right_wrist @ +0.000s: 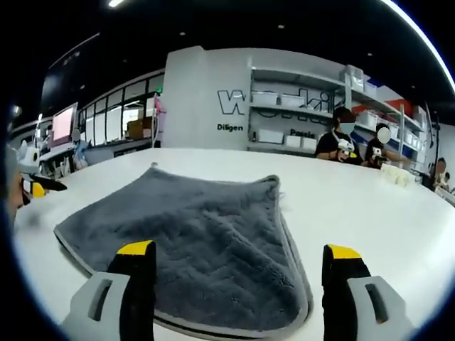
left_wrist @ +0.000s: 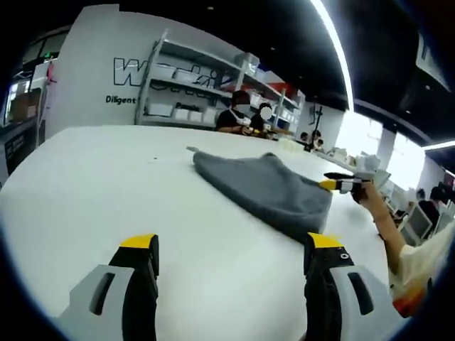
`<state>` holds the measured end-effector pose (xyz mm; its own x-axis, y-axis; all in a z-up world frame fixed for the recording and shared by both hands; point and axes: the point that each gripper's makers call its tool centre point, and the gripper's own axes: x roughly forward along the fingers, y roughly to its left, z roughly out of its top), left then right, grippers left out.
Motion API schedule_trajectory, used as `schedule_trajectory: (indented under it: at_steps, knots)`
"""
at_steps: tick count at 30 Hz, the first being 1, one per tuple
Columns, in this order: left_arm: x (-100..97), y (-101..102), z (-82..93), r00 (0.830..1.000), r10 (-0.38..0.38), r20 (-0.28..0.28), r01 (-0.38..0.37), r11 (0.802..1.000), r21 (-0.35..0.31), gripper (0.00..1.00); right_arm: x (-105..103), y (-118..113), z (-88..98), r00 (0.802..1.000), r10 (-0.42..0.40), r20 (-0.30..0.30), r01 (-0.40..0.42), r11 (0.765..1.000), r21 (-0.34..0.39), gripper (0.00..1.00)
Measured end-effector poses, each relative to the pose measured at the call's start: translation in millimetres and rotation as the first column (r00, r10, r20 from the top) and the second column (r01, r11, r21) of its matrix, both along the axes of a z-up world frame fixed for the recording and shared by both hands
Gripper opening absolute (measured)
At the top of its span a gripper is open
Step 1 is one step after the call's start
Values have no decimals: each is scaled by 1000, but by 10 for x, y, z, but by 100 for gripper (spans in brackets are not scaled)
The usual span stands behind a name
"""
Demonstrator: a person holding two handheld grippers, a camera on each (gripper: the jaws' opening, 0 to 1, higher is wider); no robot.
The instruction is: Fold the towel on the table until its edges align and the towel forms a compact rectangular stack.
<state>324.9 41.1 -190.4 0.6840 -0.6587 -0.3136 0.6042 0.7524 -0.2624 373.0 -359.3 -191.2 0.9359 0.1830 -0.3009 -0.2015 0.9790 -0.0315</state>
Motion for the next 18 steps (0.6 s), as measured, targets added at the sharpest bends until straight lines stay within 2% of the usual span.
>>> schedule_trajectory:
  at_steps: [3,10,15,18]
  knots:
    - [-77,-240,23,1000,-21,-6,20,999,-34,79,-11,-24,-2,1000,-5,-7,5,1000,26,99]
    - [-219,-698,-98,994,-99,-40,98,994,-38,72,-28,-6,44,1000,-7,13,6,999,45,98]
    - [-206,-870,-223,992,-83,-96,76,994,-74,65,-34,39,65,1000,8,21,-9,999,48,97]
    - [-206,-974,-255,986,-80,-144,62,990,-127,62,-42,74,82,999,17,27,-18,998,52,97]
